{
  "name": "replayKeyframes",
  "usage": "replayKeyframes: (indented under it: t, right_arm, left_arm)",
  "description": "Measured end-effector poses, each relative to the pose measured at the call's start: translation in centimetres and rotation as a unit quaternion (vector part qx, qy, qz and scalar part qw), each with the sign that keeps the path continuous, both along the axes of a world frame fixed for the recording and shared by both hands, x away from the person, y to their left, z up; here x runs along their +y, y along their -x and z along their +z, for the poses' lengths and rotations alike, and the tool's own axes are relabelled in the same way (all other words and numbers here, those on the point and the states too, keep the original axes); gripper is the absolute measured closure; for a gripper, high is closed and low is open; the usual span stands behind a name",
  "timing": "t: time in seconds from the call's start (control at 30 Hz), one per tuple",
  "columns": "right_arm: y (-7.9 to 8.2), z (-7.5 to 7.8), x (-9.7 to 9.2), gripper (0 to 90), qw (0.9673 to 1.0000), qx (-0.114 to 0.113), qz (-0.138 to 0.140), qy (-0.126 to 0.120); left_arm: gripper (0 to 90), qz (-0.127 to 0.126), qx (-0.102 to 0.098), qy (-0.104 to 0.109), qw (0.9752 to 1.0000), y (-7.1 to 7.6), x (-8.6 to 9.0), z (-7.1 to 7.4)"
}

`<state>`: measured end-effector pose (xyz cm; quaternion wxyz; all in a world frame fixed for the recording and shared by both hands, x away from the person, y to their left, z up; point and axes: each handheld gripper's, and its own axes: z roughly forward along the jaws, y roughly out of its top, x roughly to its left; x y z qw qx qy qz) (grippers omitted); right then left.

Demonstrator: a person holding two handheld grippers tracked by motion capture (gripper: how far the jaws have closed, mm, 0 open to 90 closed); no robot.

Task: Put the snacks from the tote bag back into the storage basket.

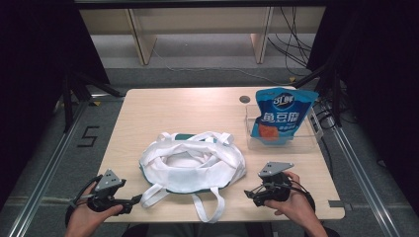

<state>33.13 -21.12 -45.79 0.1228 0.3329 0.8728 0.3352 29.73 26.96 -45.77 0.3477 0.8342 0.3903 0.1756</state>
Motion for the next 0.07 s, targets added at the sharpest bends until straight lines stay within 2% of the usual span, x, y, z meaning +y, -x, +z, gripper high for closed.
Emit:
replayKeyframes:
  t: [0.07]
  right_arm:
    - [-0.02,-0.03,0.02,21.7,1.0,-0.002,0.0,-0.003]
  left_arm:
    - [20.7,-0.005,0.002,-0.008,1.0,-0.02,0.12,0.08]
